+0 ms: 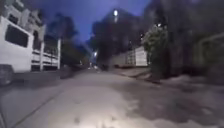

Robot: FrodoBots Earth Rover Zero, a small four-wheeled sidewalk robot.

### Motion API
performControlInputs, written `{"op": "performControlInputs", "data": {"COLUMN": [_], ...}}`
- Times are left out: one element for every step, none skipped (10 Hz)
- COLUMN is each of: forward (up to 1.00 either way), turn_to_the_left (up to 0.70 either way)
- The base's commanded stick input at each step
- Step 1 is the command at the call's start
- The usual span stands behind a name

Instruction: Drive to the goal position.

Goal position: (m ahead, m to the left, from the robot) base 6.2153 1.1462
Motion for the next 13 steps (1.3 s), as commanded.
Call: {"op": "performControlInputs", "data": {"forward": [0.85, 0.85, 0.85, 0.85, 0.85, 0.85, 0.85, 0.85, 0.85, 0.85, 0.85, 0.85, 0.85], "turn_to_the_left": [0.00, 0.00, 0.00, 0.00, 0.00, 0.00, 0.00, 0.00, 0.00, 0.00, 0.00, 0.00, 0.00]}}
